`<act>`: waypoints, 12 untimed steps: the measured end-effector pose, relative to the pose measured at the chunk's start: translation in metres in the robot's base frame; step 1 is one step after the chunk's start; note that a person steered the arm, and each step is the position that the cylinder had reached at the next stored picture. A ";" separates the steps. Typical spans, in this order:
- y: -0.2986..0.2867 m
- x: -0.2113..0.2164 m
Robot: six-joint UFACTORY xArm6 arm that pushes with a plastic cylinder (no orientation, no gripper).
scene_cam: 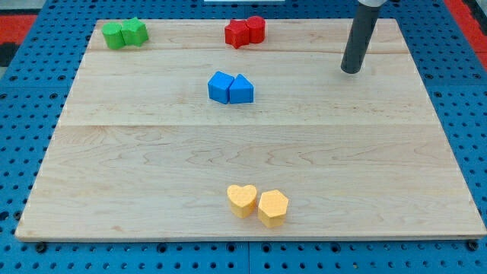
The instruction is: Point your arm towards the blue cube
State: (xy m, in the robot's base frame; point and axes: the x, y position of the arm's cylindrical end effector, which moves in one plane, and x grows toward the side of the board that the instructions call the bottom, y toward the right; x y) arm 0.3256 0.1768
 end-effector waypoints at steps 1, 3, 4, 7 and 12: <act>0.000 0.000; 0.008 0.082; -0.049 0.131; -0.281 0.038; -0.133 0.086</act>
State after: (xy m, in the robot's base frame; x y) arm 0.4113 0.0438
